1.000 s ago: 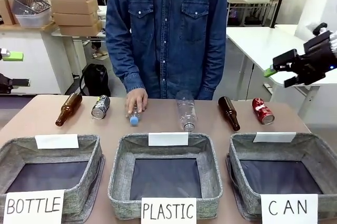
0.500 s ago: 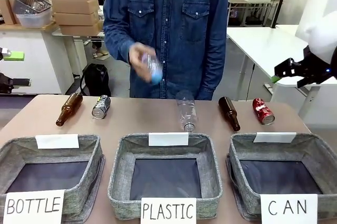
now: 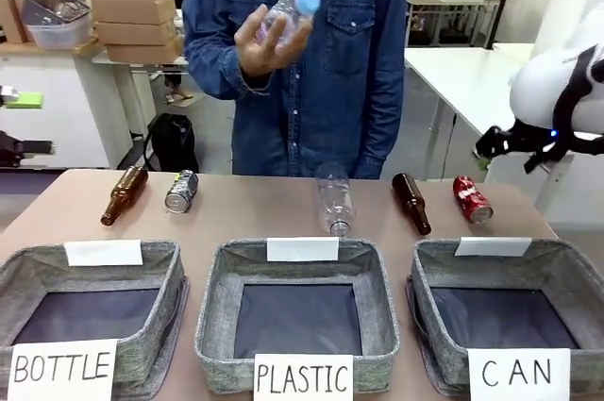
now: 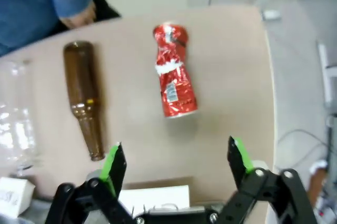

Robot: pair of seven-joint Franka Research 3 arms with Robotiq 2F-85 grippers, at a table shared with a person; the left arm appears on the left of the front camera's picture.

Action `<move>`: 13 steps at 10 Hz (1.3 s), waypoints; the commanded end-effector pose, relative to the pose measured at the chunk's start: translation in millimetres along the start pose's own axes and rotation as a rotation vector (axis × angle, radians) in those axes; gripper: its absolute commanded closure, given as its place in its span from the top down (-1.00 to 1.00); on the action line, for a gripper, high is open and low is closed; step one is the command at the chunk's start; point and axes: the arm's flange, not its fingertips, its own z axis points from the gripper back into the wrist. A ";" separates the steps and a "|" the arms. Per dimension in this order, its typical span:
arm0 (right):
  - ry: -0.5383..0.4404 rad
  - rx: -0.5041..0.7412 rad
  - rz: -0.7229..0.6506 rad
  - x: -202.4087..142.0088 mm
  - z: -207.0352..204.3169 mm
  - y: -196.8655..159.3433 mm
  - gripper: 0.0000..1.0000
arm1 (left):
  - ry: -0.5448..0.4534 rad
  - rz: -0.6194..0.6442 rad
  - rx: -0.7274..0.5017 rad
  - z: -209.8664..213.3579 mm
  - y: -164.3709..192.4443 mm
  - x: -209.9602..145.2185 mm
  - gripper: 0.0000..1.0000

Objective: Sort the can waste into the basket.
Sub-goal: Pick up the can waste from the table and place it in the right Fabric basket.

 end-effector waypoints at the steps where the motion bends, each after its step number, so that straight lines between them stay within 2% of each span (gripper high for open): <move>1: 0.140 0.016 0.043 49.4 -27.8 5.0 1.00 | -0.013 -0.024 -0.023 -1.6 -1.2 1.8 1.00; 2: 0.196 0.013 0.039 62.4 -50.8 3.1 1.00 | -0.013 -0.024 -0.023 -1.6 -1.2 1.8 1.00; 4: 0.234 -0.007 0.044 79.0 -92.6 5.1 1.00 | -0.013 -0.024 -0.023 -1.6 -1.2 1.8 1.00; 6: 0.265 -0.014 0.028 82.2 -110.4 6.4 1.00 | -0.013 -0.024 -0.023 -1.6 -1.2 1.8 1.00; 13: 0.337 -0.054 0.016 83.0 -132.3 9.2 1.00 | -0.013 -0.024 -0.023 -1.6 -1.2 1.8 1.00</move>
